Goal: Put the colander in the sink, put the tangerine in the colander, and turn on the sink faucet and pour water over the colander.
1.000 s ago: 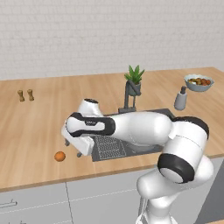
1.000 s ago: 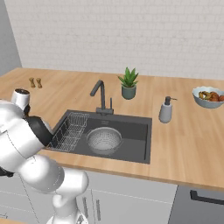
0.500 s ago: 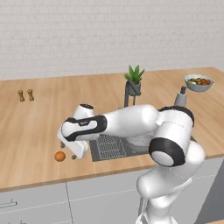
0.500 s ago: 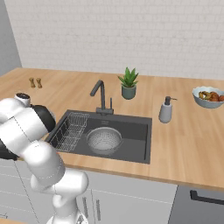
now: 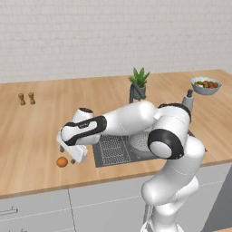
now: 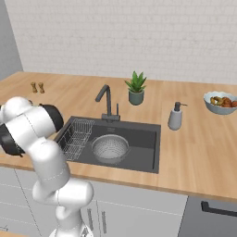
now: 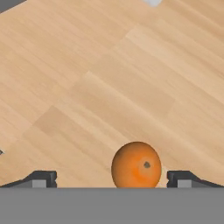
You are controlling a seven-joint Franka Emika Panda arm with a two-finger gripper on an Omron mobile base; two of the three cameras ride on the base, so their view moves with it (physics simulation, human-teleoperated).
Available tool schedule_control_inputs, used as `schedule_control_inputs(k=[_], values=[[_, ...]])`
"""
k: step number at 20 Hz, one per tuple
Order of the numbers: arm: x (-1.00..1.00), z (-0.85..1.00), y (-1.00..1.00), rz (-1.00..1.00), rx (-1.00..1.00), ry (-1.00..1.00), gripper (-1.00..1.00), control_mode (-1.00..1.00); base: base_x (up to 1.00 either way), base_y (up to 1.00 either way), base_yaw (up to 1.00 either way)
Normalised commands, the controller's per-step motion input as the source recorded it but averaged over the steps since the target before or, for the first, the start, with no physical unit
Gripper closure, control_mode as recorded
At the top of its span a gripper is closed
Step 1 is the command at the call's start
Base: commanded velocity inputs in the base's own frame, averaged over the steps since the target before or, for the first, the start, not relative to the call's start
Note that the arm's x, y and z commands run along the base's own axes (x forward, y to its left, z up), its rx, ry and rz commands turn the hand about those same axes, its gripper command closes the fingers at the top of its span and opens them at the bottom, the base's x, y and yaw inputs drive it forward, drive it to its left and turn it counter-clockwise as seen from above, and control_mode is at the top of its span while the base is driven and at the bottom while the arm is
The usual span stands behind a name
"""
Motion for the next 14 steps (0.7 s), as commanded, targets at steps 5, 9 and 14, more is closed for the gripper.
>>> schedule_control_inputs(k=[5, 9, 14], values=[[0.21, -0.19, 0.17, 0.0, 0.0, 0.0, -1.0, -1.0, 0.0, 0.0, 0.0], [0.2, -0.18, 0.18, 0.0, 0.0, 0.0, -1.0, -1.0, 0.0, 0.0, 0.0], [0.09, -0.17, 0.14, 0.0, 0.0, 0.0, -1.0, -1.0, 0.0, 0.0, 0.0]])
